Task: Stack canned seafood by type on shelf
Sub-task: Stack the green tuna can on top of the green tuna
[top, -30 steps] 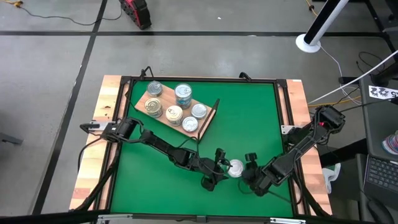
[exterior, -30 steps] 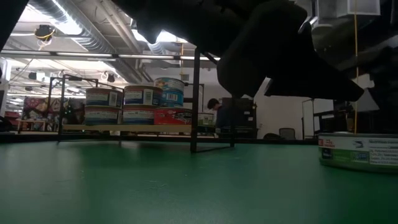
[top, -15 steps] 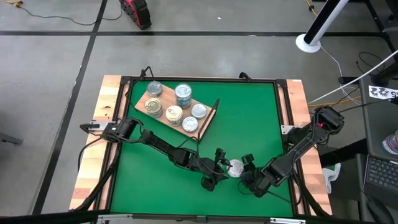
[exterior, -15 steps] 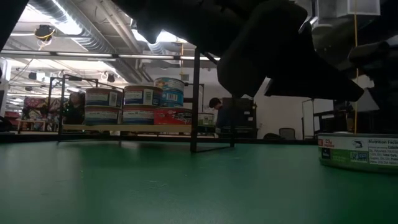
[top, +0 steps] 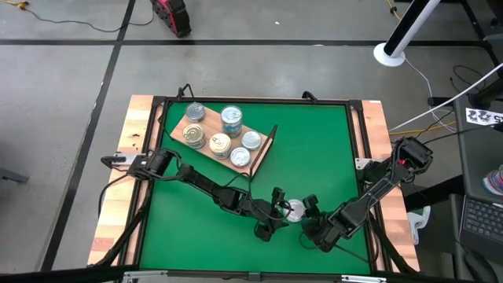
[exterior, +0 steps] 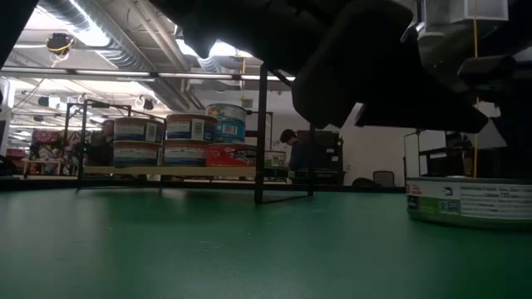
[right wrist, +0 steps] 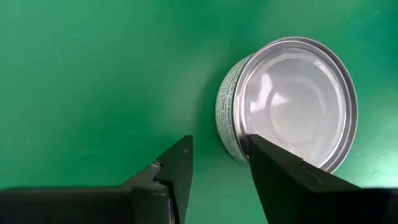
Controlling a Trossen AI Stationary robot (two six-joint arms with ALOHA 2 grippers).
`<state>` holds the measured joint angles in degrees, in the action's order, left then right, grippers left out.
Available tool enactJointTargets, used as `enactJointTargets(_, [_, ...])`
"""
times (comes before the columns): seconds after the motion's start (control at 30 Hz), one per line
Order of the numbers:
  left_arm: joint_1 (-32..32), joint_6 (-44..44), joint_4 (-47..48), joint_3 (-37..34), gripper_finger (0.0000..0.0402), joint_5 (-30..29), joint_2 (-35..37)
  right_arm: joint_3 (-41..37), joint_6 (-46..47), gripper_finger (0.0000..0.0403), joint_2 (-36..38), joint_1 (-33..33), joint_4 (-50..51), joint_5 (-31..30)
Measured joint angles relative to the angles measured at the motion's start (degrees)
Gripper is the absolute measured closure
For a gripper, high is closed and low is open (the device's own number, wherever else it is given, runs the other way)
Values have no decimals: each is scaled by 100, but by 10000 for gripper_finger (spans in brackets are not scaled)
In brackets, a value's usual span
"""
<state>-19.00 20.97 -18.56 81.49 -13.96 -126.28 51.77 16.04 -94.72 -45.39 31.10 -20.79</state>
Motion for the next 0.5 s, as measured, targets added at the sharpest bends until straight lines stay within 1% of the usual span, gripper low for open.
enactJointTargets(0.07, [-2, 0, -4, 0, 139, 0, 0, -2, 1, 254, 0, 4, 4, -5])
enactJointTargets(0.17, [0, 0, -5, 0, 139, 0, 0, -4, 1, 274, -2, 4, 12, -72])
enactJointTargets(0.5, [0, 0, -5, 0, 139, 0, 0, -7, 12, 385, 0, 9, 26, -131])
